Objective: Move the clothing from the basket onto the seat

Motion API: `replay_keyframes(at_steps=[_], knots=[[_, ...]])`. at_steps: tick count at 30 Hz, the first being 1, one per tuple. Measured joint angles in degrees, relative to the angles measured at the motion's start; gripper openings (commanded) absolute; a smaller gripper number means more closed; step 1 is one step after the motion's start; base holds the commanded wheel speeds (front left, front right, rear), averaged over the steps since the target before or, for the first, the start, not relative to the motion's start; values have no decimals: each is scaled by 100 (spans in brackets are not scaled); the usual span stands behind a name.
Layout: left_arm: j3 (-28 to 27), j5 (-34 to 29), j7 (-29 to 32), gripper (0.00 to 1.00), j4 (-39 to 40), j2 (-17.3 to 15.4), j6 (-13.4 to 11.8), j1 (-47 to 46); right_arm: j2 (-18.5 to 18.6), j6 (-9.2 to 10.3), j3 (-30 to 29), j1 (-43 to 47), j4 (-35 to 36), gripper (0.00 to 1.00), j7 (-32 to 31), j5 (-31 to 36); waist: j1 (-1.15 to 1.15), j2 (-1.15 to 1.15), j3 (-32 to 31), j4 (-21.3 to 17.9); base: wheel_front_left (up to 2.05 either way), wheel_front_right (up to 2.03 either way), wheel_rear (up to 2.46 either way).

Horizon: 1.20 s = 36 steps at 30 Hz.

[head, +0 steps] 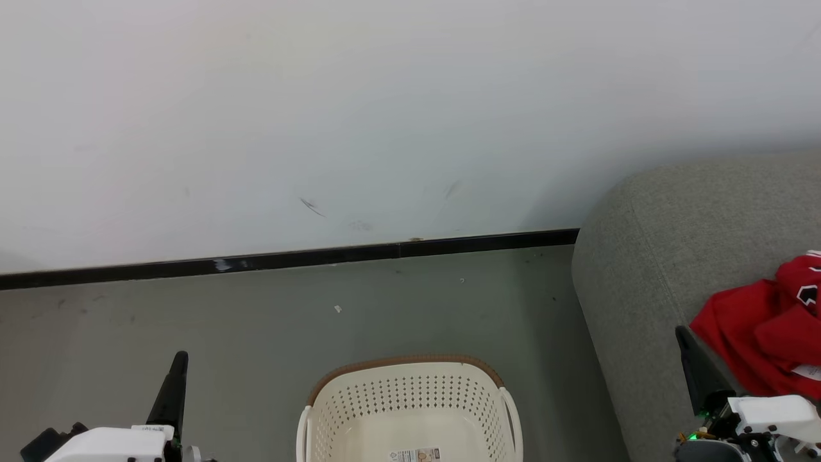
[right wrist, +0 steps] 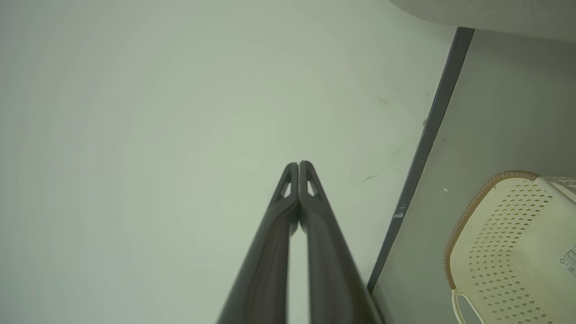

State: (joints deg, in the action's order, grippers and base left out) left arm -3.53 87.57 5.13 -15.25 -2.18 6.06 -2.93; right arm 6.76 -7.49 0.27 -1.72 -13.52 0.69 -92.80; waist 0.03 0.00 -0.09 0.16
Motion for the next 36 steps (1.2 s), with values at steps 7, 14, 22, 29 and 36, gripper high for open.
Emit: replay_keyframes(at_steps=[7, 14, 22, 29, 36], knots=[[-110, 414, 93, 0, -31, 16, 73, -73, 44, 0, -14, -120, -64, 0, -68, -541, 0, 0, 16, -14, 0, 0, 0], [-114, 414, 93, 0, -34, 18, 73, -119, 45, 0, -22, -138, -79, 0, -68, -544, 0, 0, 16, -14, 0, 0, 0], [-114, 414, 93, 0, -35, 18, 73, -119, 45, 0, -34, -138, -127, 0, -68, -544, 0, 0, 16, -15, 0, 0, 0], [-114, 414, 93, 0, -36, 19, 73, -119, 45, 0, -47, -141, -133, 0, -68, -544, -1, 0, 16, -15, 0, 0, 0], [-115, 414, 93, 0, -37, 19, 73, -119, 45, 0, -62, -143, -138, 0, -69, -544, -1, 0, 16, -16, 0, 0, 0]])
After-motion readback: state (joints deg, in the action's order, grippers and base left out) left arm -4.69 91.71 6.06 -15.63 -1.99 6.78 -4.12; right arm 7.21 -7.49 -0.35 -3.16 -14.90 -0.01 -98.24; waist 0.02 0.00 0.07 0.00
